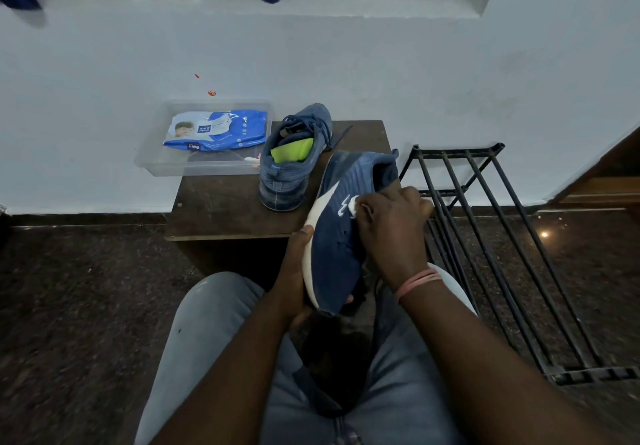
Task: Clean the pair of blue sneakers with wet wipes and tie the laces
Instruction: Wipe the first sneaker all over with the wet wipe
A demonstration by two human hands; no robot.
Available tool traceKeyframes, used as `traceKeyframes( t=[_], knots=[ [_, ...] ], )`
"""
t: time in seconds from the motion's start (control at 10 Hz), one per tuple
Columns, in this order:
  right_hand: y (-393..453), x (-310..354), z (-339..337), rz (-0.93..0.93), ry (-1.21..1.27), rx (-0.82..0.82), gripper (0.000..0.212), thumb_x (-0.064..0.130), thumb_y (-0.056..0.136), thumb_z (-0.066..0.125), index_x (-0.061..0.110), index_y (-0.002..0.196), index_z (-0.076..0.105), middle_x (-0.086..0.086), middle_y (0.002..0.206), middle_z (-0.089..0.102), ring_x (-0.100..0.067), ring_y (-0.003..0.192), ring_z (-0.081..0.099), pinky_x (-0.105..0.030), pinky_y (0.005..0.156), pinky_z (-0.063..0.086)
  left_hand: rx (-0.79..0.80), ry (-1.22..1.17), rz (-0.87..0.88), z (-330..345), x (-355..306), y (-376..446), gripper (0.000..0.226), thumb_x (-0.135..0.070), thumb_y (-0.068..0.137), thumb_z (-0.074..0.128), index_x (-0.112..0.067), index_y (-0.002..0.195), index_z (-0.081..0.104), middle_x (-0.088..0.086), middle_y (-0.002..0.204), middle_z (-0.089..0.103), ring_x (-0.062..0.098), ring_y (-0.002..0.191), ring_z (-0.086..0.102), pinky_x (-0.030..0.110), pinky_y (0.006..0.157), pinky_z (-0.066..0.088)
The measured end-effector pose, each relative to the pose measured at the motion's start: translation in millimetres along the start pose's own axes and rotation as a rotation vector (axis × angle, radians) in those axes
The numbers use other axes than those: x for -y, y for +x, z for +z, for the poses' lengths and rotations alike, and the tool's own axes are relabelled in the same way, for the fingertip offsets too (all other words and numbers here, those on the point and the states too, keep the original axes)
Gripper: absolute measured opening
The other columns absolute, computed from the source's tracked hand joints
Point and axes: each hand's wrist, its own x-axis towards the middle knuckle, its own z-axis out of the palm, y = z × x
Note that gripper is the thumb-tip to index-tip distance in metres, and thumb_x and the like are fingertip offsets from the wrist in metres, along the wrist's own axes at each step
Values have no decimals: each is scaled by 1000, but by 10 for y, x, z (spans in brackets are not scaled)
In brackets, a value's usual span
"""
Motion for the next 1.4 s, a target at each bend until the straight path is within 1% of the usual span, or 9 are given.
traceKeyframes(
  t=[0.1,0.4,0.5,0.6,0.8,1.0,1.1,1.3,1.4],
  knots=[
    [-261,135,49,-52,104,132,16,19,83,58,24,74,70,5,79,66,-23,88,54,-36,78,33,44,-44,61,-9,-14,27,51,-53,102,37,-13,125,59,10,101,74,27,85,72,41,76,50],
    [23,55,55,69,-6,17,16,26,88,62,26,74,69,8,84,62,-22,92,47,-37,75,21,-33,-22,18,-41,-21,62,59,-62,98,39,-20,136,58,11,115,70,33,97,65,45,83,48],
    [-123,96,112,-1,64,109,16,22,87,58,25,78,71,5,89,62,-23,92,49,-37,80,27,-72,-63,8,-81,-37,116,55,-61,101,36,-19,121,64,11,100,76,31,87,71,43,82,48],
    [-469,204,97,-104,83,183,15,19,82,63,28,81,74,7,86,64,-23,91,52,-38,79,31,-138,-60,79,-96,-58,179,53,-45,109,27,-10,137,56,14,103,67,22,96,61,36,100,42],
    [-60,3,94,-5,-67,59,11,23,83,64,29,79,74,9,88,63,-27,96,50,-43,79,29,-7,-9,53,-181,-16,183,60,-58,103,32,-18,140,55,8,96,79,28,78,77,42,73,55],
    [-485,171,165,-152,213,176,16,19,83,61,28,78,73,6,83,63,-23,88,51,-39,76,35,52,-151,142,-52,-15,36,54,-49,91,64,-12,131,62,16,127,68,30,115,67,45,101,54],
    [-445,128,183,-258,118,174,12,23,84,65,27,74,71,7,80,62,-22,86,51,-38,74,35,4,-108,144,-61,-51,25,59,-51,87,70,-16,134,59,8,119,68,29,111,64,46,98,48],
    [-25,-22,182,-36,32,31,17,28,89,61,27,74,68,10,85,62,-23,92,51,-44,82,34,-75,26,48,-60,-75,58,62,-61,98,37,-16,134,60,12,103,78,35,91,71,44,84,50],
    [-267,125,186,-196,157,164,21,24,90,56,26,69,62,4,78,59,-24,80,53,-44,76,41,-83,-13,145,-11,-80,2,51,-43,105,30,-12,139,52,10,101,74,28,99,62,39,90,49]
  ],
)
